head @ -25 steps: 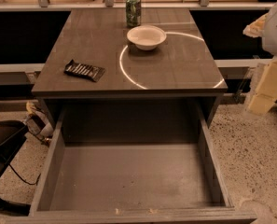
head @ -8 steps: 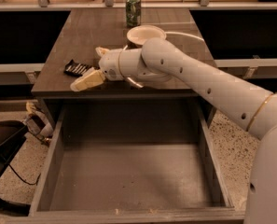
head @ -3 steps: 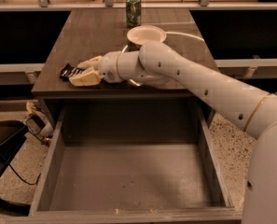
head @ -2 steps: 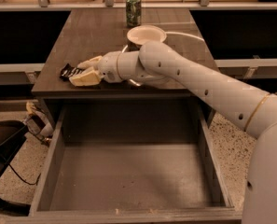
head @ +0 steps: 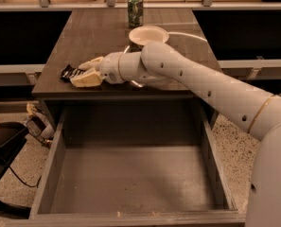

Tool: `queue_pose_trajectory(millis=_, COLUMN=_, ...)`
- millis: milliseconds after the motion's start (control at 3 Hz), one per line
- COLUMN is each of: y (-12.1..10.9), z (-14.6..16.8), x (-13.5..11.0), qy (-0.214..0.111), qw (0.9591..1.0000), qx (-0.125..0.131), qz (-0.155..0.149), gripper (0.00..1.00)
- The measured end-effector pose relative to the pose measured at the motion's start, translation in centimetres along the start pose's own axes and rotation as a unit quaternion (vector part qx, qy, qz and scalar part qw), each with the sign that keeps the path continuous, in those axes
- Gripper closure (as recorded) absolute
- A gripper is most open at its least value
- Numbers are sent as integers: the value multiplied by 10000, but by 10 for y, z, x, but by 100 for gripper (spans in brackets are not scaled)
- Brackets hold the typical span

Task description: Place rxbar chocolate into top drawer

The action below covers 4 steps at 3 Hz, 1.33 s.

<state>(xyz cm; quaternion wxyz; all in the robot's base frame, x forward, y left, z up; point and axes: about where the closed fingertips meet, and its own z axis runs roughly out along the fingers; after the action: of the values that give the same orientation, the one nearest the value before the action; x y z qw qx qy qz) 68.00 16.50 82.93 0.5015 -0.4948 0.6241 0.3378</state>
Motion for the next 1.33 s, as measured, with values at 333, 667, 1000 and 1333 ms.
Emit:
queue_pose_trajectory(millis=333, y=0, z=0, x=0, qy=0, qw=10000, qx=0, qz=0, gripper=100)
queue_pose_trajectory(millis=667, y=0, z=0, x=0, qy=1, qw=10000, qx=0, qz=0, gripper=100)
queue_pose_trajectory(millis=1000, y=0, z=0, x=0, qy=1, qw=10000, qx=0, qz=0, gripper=100)
queue_pose_trajectory(millis=1333, y=0, z=0, x=0, qy=1, qw=10000, qx=1, qz=-1, gripper=100)
